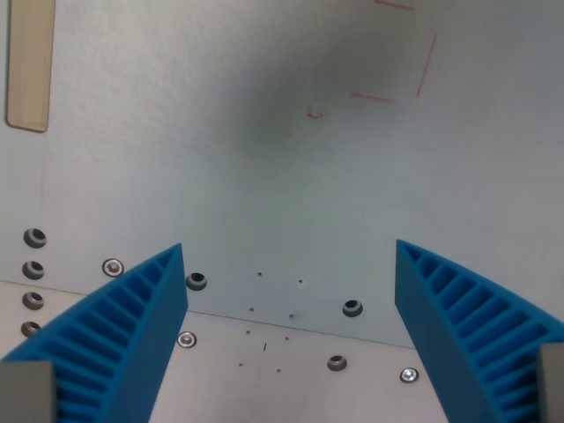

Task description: Rotate around base negative x

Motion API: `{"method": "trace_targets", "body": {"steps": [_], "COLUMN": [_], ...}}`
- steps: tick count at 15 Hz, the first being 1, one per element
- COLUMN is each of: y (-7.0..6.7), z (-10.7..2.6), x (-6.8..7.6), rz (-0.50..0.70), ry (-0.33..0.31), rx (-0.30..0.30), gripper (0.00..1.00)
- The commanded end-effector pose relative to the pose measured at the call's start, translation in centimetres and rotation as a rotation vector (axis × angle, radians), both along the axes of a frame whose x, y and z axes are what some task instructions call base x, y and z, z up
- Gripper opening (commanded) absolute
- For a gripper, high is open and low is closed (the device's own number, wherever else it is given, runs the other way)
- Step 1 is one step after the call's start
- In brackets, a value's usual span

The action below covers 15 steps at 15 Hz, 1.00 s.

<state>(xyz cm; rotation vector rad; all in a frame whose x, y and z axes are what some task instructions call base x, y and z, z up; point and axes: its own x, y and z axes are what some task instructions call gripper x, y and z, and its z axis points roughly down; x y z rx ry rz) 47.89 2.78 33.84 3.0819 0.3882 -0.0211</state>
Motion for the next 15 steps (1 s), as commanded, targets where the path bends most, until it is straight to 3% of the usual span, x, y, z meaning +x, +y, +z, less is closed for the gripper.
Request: {"method": "trace_targets", "body": {"steps": [1,15], "y": [0.31,0.31], "z": [0.26,0.26], "x": [-0.04,-0.04], "rz": [-0.011,-0.011], "ry": [-0.004,-0.002], "rx": [-0.147,-0.311], "gripper": [1.0,1.0]}}
